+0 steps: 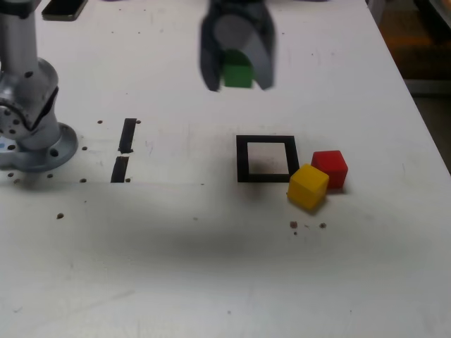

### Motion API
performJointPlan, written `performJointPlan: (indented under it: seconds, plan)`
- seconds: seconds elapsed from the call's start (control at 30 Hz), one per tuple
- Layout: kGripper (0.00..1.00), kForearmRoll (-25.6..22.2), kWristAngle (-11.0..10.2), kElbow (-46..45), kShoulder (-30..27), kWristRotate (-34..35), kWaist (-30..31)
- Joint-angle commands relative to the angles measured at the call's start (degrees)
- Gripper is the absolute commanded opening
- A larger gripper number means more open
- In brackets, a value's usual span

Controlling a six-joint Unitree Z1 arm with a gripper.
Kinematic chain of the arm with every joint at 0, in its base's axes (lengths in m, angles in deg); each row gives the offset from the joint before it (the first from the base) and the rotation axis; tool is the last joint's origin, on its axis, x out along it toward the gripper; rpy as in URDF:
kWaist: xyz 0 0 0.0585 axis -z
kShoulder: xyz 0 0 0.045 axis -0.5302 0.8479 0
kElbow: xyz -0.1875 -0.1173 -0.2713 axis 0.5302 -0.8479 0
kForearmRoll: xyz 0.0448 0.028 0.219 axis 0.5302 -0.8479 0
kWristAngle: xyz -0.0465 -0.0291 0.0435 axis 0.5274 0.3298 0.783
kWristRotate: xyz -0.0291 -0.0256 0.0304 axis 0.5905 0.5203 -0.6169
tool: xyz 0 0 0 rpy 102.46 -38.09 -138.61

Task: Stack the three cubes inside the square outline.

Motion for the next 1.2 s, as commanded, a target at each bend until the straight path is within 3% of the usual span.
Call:
performJointPlan:
  seconds: [0.0, 0.2, 0.5, 0.73, 0.97, 1.17]
  plan:
    - [0.07, 0.8, -0.8, -5.3, -2.1, -0.5, -2.3]
    - [0.07, 5.5, -2.4, -14.4, -2.9, -4.1, -7.9]
    - [0.12, 17.3, -1.1, -20.7, 1.3, -14.0, -14.8]
    - [0.35, 21.9, -1.1, -25.7, 2.9, -18.7, -20.9]
    - [0.42, 25.1, -1.0, -28.3, 5.4, -20.5, -23.6]
    - [0.78, 25.3, 1.1, -28.7, 6.2, -23.5, -24.2]
